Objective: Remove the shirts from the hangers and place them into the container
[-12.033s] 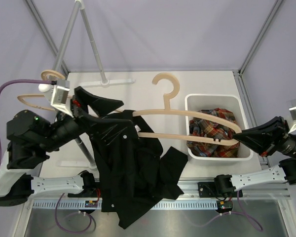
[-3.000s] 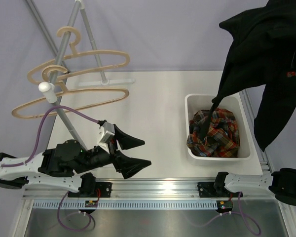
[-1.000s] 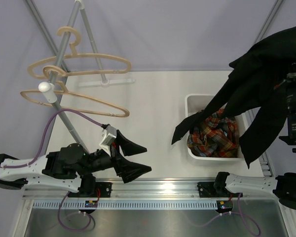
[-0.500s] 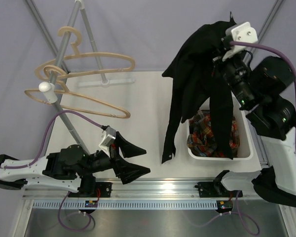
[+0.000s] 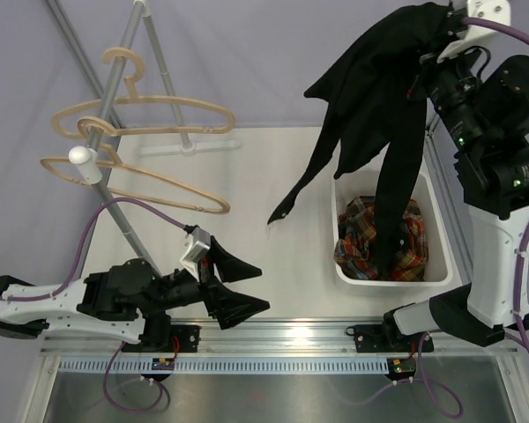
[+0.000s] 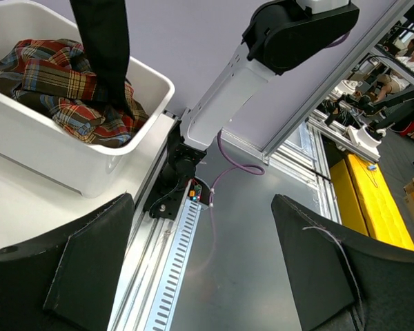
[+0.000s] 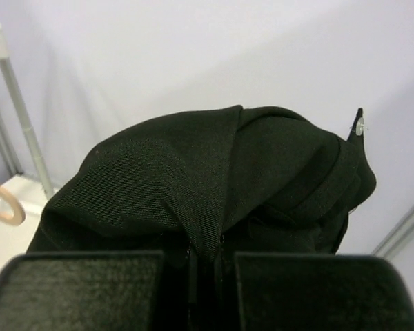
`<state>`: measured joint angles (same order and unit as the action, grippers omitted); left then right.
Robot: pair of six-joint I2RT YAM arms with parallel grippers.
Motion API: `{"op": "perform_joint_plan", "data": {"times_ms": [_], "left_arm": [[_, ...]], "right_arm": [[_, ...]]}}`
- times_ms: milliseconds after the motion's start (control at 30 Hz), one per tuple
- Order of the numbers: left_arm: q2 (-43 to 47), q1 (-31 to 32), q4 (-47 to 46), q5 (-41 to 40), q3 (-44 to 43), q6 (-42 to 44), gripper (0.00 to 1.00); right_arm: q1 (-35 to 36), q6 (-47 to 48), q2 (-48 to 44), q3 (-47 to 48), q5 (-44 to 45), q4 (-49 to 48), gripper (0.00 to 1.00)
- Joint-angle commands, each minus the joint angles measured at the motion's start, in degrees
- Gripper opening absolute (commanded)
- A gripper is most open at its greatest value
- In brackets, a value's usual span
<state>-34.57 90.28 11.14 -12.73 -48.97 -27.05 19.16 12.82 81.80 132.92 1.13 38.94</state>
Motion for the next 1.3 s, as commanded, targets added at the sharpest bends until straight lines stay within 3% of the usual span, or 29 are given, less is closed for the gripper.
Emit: {"op": "perform_joint_plan", "data": {"times_ms": [0,700,1067,1267], "left_arm": [[-1.12,0.16,-0.24,-0.80,-0.86,-0.02,0.86],[-2.43,0.16,4.07,-1.77,-3.24,-2.75,0.86],[-6.91,0.16,5.56,-1.68,-6.57,-4.68,0.86],[-9.02,0.25,6.00,-0.98,-7.98,-4.77,0.86]], "right_arm": [[-1.58,-1.13,-2.52,5.58,2.91,-2.38,0.00],[-1.67,7.21,-12.01,2.78,21.18,-4.57,0.00],[-2.02,13.01,-10.96,3.04,24.71,-9.84,0.00],[-2.63,16.27,-8.15,7.70,28.40,-9.85,0.00]]}}
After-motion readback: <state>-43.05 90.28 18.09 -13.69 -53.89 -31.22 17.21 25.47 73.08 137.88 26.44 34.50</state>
